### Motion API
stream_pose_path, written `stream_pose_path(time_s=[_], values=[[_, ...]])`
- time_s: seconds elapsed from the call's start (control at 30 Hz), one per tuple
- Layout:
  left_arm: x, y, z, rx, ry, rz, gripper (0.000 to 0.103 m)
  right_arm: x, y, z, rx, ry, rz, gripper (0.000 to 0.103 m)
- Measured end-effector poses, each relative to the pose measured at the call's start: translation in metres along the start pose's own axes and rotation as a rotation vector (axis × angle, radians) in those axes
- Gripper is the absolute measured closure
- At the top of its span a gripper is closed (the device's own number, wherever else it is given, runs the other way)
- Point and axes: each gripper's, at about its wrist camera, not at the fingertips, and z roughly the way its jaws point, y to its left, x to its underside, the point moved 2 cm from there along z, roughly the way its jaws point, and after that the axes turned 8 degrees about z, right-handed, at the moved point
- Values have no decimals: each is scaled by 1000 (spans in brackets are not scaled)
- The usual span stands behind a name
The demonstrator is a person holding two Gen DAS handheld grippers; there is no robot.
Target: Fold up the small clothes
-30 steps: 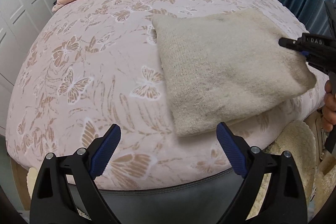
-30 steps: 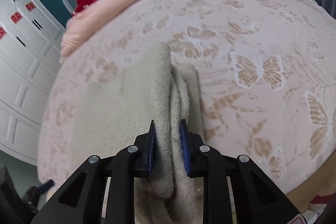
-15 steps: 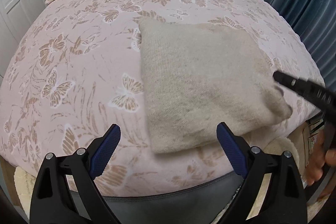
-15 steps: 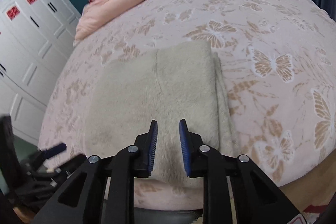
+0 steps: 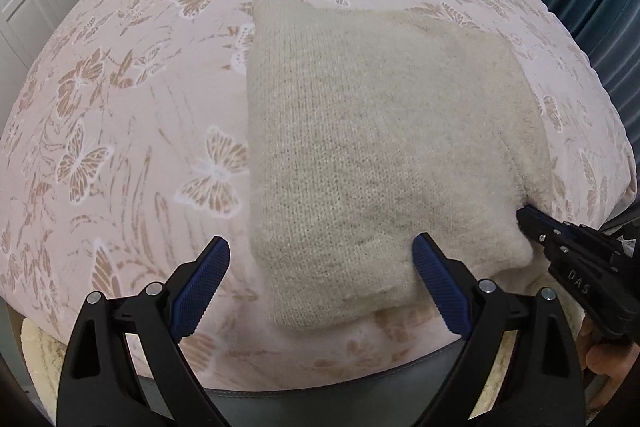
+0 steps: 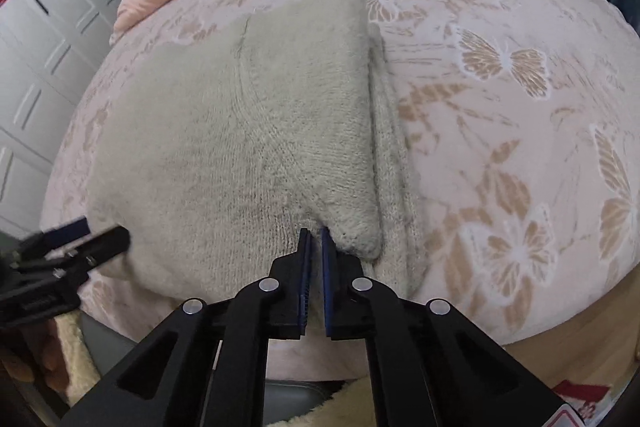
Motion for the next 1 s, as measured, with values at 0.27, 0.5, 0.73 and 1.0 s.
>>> stream_pose_path(time_s=[0.27, 0.5, 0.73, 1.0], values=[[-3, 6, -1, 81, 3, -44, 10, -9, 0, -24, -99, -42, 107, 65], [-4, 20, 16, 142, 75, -135, 10, -13, -6, -29, -102, -86, 113, 65], [2, 24, 12, 160, 73, -139, 9, -28, -18, -50, -87, -164, 169, 43], [11, 21, 12, 147, 74, -155, 9, -81, 20, 17, -34, -41, -4, 94]])
